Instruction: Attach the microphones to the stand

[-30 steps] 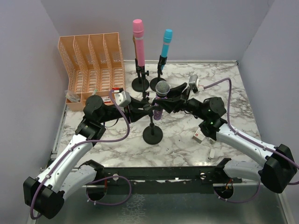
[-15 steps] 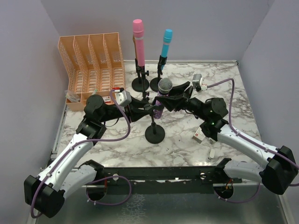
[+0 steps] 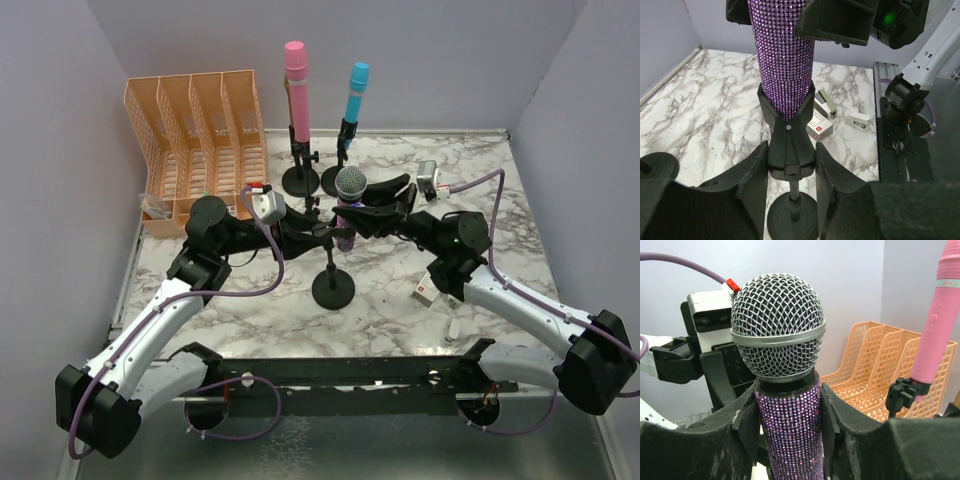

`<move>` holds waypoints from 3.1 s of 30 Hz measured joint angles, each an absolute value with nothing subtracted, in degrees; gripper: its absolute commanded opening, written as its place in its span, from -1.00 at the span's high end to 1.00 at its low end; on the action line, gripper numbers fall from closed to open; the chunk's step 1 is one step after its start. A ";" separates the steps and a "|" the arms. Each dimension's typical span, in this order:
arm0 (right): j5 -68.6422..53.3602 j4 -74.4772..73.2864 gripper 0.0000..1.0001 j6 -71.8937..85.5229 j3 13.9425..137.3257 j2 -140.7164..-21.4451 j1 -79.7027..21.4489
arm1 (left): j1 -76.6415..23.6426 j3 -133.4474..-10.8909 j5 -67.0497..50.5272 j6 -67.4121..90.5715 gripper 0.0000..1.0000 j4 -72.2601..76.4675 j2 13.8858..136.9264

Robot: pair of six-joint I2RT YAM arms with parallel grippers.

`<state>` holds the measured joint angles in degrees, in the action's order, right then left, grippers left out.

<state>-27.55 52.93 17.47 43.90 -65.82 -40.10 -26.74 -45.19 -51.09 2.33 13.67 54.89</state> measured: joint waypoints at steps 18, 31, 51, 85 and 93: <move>-26.17 63.81 0.47 21.78 42.30 -67.70 -40.03 | -26.85 -45.63 -51.72 3.97 -0.19 13.98 55.68; -22.44 62.76 -0.39 23.16 41.71 -66.15 -40.34 | -26.85 -45.08 -46.72 4.01 -0.72 14.59 54.78; -12.69 34.41 -0.46 23.57 41.50 -47.22 -40.45 | -26.85 -44.64 -28.25 14.46 -0.79 16.16 43.27; 43.20 -46.54 -1.00 42.89 53.12 -26.04 -40.45 | -26.85 -47.48 25.08 26.26 -0.98 -32.77 15.92; 46.48 -52.56 -1.00 43.00 58.08 -22.22 -40.45 | -26.85 -52.82 25.12 24.03 -0.98 -36.71 16.01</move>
<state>46.48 -52.56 43.00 58.08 -22.22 -40.45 -26.85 -52.82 25.12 24.03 -36.71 16.01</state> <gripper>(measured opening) 0.998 0.988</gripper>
